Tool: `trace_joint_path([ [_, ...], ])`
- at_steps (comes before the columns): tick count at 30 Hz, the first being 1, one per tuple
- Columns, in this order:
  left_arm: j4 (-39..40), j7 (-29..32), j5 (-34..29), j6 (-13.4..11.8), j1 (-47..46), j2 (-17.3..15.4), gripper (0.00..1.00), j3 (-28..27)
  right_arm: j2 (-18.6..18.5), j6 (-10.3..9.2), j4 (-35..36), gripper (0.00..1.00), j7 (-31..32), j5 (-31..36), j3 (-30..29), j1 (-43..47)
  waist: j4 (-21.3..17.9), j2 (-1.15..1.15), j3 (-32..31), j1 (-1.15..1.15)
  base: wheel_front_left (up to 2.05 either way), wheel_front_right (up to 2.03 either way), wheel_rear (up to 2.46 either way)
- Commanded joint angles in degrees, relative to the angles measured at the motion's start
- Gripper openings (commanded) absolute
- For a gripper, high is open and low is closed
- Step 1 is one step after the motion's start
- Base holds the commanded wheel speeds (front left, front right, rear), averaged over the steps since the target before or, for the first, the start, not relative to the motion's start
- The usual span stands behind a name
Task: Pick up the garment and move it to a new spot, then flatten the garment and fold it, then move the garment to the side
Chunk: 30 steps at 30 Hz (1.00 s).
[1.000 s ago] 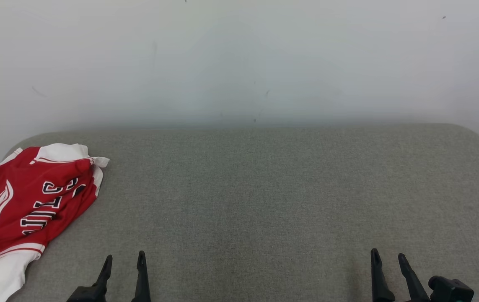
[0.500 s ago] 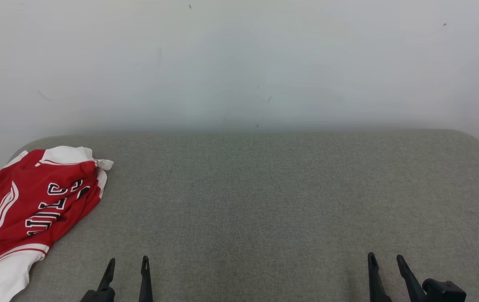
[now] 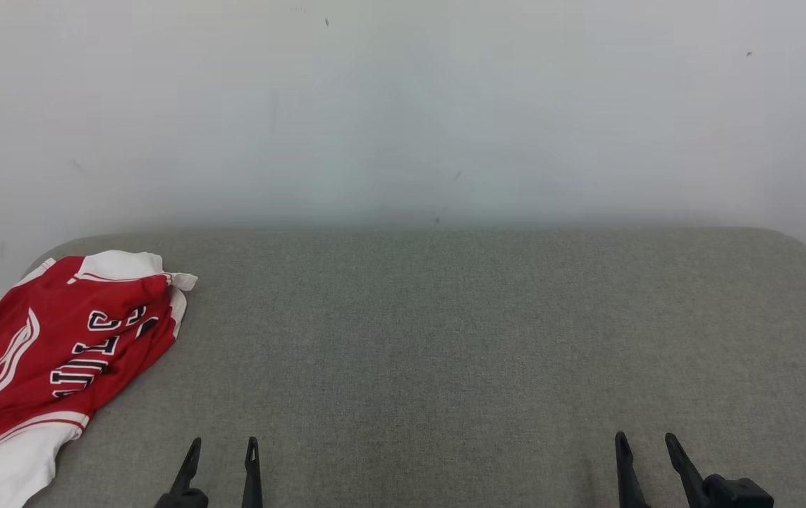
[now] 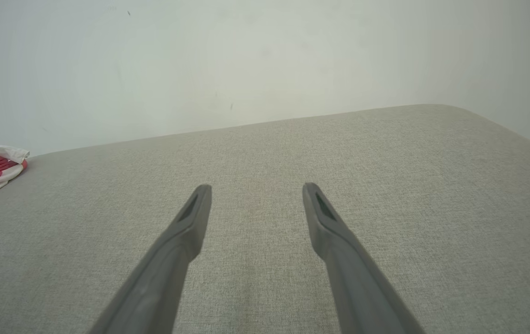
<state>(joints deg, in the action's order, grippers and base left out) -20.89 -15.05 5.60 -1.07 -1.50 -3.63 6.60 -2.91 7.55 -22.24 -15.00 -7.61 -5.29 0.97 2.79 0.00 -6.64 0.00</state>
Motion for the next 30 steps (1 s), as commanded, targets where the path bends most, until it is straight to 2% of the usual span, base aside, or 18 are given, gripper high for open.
trace_joint_path([
  [1,-0.2,-0.2,-0.3,-0.1,0.5,0.2,1.00,-0.2,0.1,-0.12,0.0,1.00,-0.3,0.0,0.0,0.6,0.0,0.00,0.0,0.00,0.00,0.00,0.00],
  [14,-0.6,-0.2,-0.2,0.4,0.4,0.4,1.00,-0.6,0.1,-0.12,0.2,1.00,-0.2,-0.8,0.2,0.9,0.4,0.00,0.5,0.00,0.00,0.00,0.00],
  [19,-1.6,-0.2,1.1,-0.4,-0.3,0.5,1.00,-1.4,0.1,-0.12,-0.1,1.00,-0.2,-1.2,1.0,0.0,2.3,0.00,0.7,0.00,0.00,0.00,0.00],
  [25,-2.0,-0.2,3.3,-0.9,-0.8,0.6,1.00,-3.1,0.1,-0.12,-0.1,1.00,-0.2,-1.5,1.2,0.0,8.4,0.00,1.1,0.00,0.00,0.00,0.00],
  [30,-2.5,-0.2,2.9,-0.9,-1.1,0.2,1.00,-4.2,0.1,-0.12,0.3,1.00,-0.2,-2.6,1.9,0.4,16.0,0.00,1.6,0.00,0.00,0.00,0.00],
])
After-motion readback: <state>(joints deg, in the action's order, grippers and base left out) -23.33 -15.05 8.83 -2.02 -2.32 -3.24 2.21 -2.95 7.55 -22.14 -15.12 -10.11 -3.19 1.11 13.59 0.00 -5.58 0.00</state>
